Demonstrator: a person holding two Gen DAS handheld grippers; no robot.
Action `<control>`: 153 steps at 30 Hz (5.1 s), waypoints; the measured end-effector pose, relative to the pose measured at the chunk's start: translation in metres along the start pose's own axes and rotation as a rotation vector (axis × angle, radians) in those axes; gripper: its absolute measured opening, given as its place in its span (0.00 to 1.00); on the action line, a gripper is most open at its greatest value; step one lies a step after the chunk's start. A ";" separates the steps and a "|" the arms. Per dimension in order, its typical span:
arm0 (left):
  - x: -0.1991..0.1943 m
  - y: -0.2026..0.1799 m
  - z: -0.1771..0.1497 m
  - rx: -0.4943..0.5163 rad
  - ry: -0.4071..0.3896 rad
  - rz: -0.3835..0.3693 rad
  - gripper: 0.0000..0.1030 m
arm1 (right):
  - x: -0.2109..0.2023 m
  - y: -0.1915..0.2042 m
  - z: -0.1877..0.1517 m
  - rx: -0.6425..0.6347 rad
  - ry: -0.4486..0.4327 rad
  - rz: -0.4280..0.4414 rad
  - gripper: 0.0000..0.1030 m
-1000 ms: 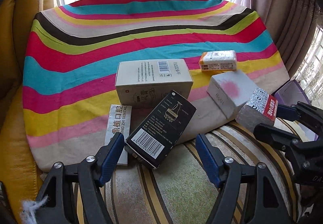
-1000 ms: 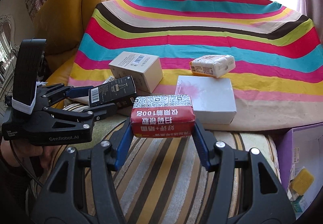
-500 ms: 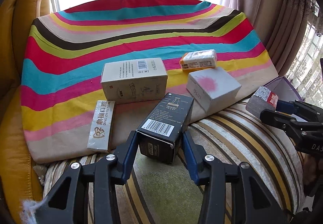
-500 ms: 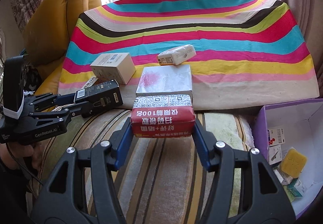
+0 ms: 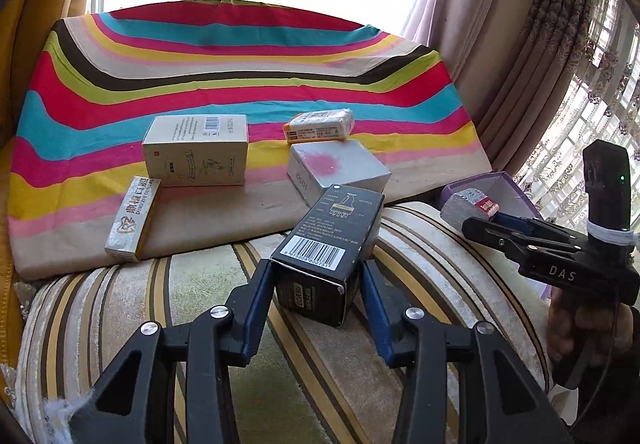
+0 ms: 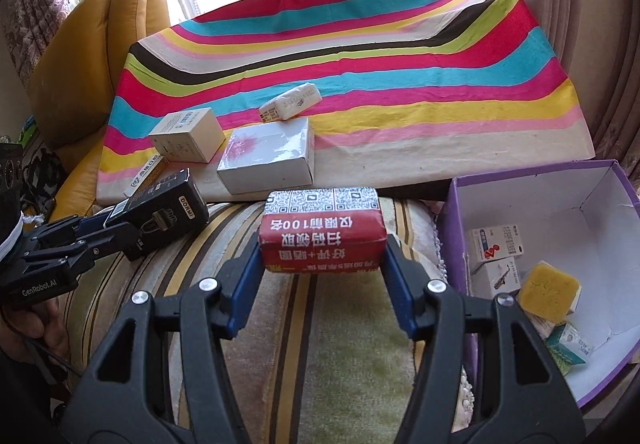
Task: Organize objects
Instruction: 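Carry the red box and black box over the purple box, then open both grippers to drop the boxes into the purple box, then withdraw both tools and move back to the remaining boxes on the cloth, then grasp the white tissue pack with the right gripper while the left grasps the slim dental box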
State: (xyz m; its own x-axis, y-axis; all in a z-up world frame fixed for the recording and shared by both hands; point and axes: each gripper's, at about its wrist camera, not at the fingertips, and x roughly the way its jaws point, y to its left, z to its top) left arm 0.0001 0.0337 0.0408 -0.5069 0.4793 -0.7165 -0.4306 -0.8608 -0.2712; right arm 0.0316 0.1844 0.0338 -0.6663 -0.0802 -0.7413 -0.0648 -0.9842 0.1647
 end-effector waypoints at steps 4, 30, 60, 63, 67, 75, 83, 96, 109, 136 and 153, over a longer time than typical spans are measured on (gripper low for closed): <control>0.012 -0.020 0.004 0.003 0.003 -0.077 0.44 | -0.008 -0.018 -0.005 0.027 -0.001 -0.033 0.59; 0.094 -0.177 0.035 0.243 0.118 -0.272 0.44 | -0.055 -0.148 -0.041 0.234 -0.008 -0.320 0.59; 0.102 -0.180 0.043 0.180 0.100 -0.279 0.53 | -0.077 -0.180 -0.044 0.304 -0.032 -0.448 0.82; 0.102 -0.170 0.041 0.156 0.112 -0.255 0.55 | -0.076 -0.173 -0.042 0.293 -0.032 -0.438 0.82; 0.097 -0.152 0.037 0.132 0.109 -0.231 0.55 | -0.073 -0.162 -0.038 0.279 -0.034 -0.423 0.83; 0.078 -0.103 0.030 0.033 0.065 -0.200 0.59 | -0.058 -0.133 -0.030 0.236 -0.029 -0.374 0.86; 0.056 -0.063 0.020 -0.037 0.010 -0.136 0.65 | -0.043 -0.101 -0.023 0.172 -0.010 -0.331 0.86; 0.018 0.006 0.011 -0.183 -0.099 -0.028 0.67 | -0.018 -0.044 -0.002 0.066 0.005 -0.247 0.87; -0.010 0.075 0.009 -0.307 -0.133 0.145 0.68 | 0.011 -0.011 0.027 -0.038 0.025 -0.189 0.87; 0.057 0.126 0.035 -0.207 0.151 0.372 0.61 | 0.125 0.049 0.144 -0.407 0.091 -0.040 0.91; 0.053 0.123 0.033 -0.176 0.113 0.414 0.33 | 0.183 0.063 0.145 -0.464 0.212 0.006 0.67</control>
State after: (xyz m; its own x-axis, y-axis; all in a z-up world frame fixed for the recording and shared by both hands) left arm -0.1039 -0.0417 -0.0092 -0.5205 0.0762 -0.8504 -0.0711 -0.9964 -0.0457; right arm -0.2018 0.1307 0.0027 -0.4976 -0.0688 -0.8647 0.3071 -0.9463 -0.1015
